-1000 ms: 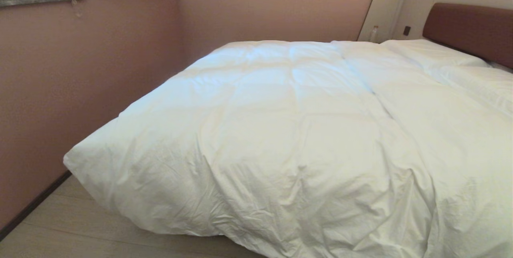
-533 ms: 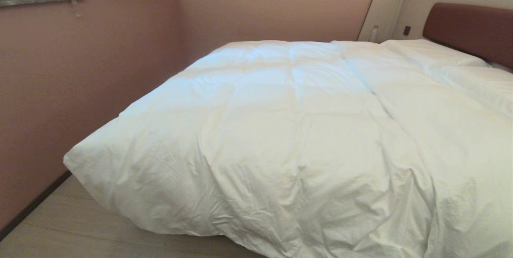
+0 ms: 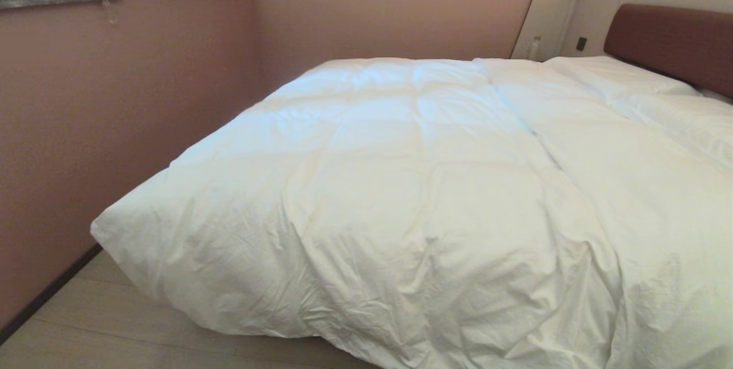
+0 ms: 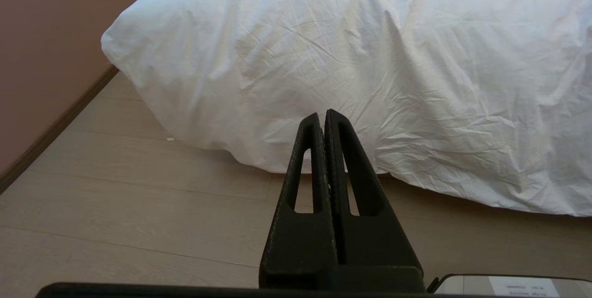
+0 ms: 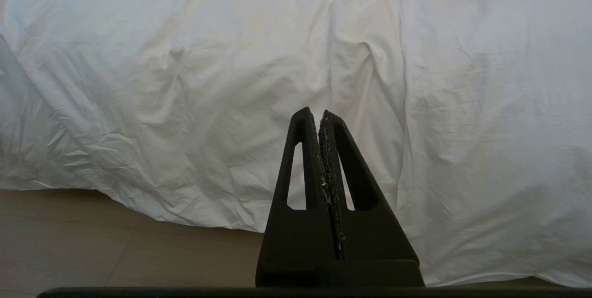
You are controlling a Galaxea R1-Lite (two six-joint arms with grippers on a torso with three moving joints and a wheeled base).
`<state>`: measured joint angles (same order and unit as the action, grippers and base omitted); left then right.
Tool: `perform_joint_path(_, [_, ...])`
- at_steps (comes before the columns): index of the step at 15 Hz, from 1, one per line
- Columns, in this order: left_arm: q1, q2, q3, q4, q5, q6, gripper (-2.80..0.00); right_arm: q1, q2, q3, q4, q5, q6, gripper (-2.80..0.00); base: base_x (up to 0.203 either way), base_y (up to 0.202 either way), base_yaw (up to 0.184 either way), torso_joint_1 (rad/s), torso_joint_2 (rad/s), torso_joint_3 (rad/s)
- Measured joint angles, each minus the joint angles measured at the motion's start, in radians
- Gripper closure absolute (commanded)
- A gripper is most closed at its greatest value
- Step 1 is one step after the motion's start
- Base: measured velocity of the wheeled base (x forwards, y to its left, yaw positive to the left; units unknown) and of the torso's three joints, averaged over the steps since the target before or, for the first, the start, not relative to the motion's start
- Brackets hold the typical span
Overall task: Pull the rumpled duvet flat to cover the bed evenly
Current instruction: Flatten the corners of the folded blanket
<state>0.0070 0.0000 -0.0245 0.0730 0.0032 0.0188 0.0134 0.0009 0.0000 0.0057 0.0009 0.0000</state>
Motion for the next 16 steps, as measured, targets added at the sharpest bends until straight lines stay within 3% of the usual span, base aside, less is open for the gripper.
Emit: perform_joint_path(16, [-0.001, 0.000, 0.001, 0.000, 0.000, -0.002, 0.00, 0.000, 0.000, 0.000, 0.000, -0.001, 0.002, 0.00, 0.000, 0.000, 0.000, 0.000, 0.00, 0.000])
